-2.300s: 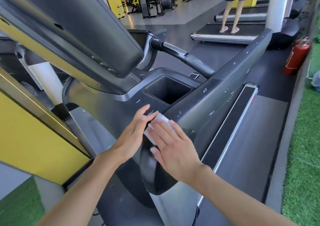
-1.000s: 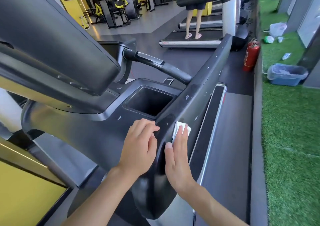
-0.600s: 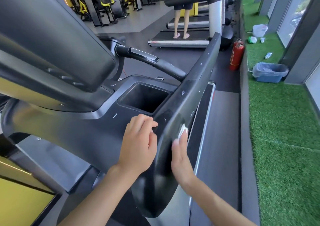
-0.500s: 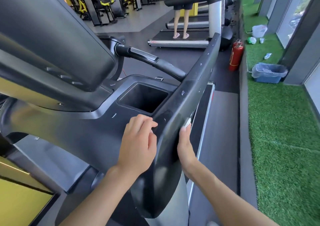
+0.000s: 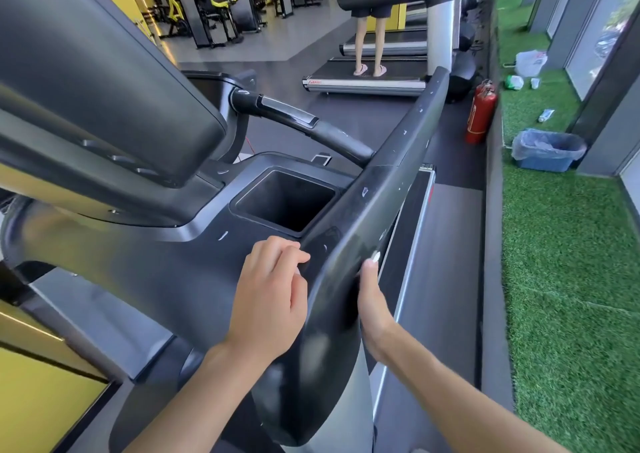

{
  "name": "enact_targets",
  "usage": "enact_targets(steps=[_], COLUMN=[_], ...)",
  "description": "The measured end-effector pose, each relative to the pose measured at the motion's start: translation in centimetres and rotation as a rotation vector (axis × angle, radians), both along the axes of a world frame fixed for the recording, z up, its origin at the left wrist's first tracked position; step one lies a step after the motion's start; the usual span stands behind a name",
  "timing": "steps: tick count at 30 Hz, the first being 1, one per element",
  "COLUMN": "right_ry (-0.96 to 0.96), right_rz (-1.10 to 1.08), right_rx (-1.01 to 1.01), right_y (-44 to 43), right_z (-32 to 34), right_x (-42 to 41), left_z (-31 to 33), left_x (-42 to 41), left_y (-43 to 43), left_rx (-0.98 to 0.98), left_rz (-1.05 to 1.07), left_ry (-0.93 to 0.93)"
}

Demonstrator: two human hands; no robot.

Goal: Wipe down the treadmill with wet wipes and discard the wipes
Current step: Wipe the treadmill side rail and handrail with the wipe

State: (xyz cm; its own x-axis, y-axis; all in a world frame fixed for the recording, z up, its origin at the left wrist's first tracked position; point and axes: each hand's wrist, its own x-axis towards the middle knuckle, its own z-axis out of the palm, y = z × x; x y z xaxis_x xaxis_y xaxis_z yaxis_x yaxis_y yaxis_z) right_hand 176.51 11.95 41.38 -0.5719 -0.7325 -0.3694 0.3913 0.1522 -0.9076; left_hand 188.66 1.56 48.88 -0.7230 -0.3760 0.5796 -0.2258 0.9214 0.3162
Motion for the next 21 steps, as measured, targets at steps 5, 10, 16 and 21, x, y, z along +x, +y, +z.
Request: enact_targets(steps=[5,10,16,21], right_ry=[0.419,0.340,0.880,1.101], right_rz=[0.047,-0.084,0.005,-0.042], right_rx=[-0.107,-0.083,-0.174,-0.087], right_y=[2.9,0.5,2.0,0.8], right_z=[0.7,0.9,0.7,0.7], right_x=[5.9,1.9,6.1,1.5], left_z=[0.2,0.1,0.4,0.4], left_x=[-0.1,-0.1,-0.1,0.2], left_y=[0.0,0.0,0.1,0.2], left_rx=[0.006,0.012,0.039,0.102], left_rz=[-0.004,0.006,0.011,0.007], left_ry=[-0.003,-0.004,0.014,0.079])
